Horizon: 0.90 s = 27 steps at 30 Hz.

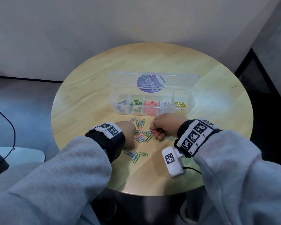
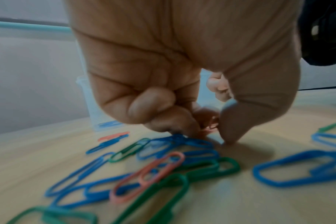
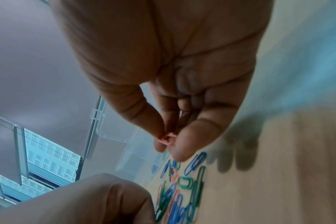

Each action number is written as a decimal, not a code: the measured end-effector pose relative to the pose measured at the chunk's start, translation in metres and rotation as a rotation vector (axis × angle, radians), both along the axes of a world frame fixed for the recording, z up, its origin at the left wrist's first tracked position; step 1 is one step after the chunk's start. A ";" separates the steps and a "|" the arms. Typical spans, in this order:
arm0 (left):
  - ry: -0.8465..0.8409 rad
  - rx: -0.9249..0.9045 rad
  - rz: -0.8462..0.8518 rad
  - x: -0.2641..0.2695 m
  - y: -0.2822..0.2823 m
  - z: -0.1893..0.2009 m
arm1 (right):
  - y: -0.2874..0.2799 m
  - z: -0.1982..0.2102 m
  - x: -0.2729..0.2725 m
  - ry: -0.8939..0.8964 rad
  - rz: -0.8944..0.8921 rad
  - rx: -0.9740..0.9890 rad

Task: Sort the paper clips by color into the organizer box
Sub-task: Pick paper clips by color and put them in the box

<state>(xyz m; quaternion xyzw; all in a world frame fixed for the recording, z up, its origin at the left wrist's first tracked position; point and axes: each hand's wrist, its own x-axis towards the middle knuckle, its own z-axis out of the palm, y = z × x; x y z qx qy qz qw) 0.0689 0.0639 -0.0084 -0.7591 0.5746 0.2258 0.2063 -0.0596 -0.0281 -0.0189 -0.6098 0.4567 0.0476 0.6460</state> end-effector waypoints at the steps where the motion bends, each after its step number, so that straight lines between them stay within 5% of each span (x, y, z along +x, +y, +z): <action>1: 0.009 -0.006 0.001 0.000 0.000 0.000 | -0.001 0.000 0.000 -0.003 -0.005 0.000; 12: 0.268 -0.180 0.151 0.028 0.008 0.009 | 0.004 0.001 0.002 -0.010 0.029 -0.009; 16: 0.663 -0.261 0.482 0.045 0.010 0.018 | 0.009 0.008 0.005 0.156 0.367 -0.399; 19: 1.006 -0.343 0.803 0.055 0.014 0.029 | 0.013 0.012 0.010 0.212 0.445 -0.571; 22: 1.205 -0.387 0.944 0.054 0.018 0.036 | 0.018 0.011 0.017 0.277 0.545 -0.665; 24: 1.168 -0.380 0.953 0.052 0.016 0.033 | 0.021 0.010 0.019 0.299 0.570 -0.692; 27: 0.691 -0.310 0.586 0.044 0.012 0.023 | 0.022 0.010 0.018 0.318 0.572 -0.734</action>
